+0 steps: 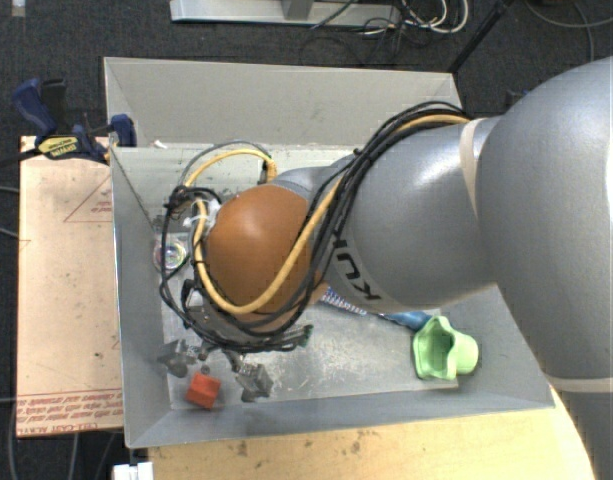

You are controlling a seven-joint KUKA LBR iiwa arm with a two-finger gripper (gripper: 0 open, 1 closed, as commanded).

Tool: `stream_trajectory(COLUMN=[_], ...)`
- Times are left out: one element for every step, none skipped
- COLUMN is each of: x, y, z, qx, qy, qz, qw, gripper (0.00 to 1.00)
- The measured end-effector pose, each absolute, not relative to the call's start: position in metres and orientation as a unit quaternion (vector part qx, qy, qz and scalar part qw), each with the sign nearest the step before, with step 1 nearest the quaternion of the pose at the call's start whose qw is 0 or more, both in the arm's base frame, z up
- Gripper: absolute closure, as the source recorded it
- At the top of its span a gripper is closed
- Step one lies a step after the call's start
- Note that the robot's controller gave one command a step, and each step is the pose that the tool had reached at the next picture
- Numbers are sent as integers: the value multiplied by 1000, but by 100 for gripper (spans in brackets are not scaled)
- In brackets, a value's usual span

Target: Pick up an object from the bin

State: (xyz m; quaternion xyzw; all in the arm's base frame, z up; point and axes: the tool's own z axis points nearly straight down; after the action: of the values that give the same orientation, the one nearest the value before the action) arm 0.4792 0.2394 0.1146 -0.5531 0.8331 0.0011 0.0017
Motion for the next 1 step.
stream_trajectory(x=[481], y=[245], z=[69], qx=[-669], qy=[743], qz=[1], qw=[-1], gripper=[0])
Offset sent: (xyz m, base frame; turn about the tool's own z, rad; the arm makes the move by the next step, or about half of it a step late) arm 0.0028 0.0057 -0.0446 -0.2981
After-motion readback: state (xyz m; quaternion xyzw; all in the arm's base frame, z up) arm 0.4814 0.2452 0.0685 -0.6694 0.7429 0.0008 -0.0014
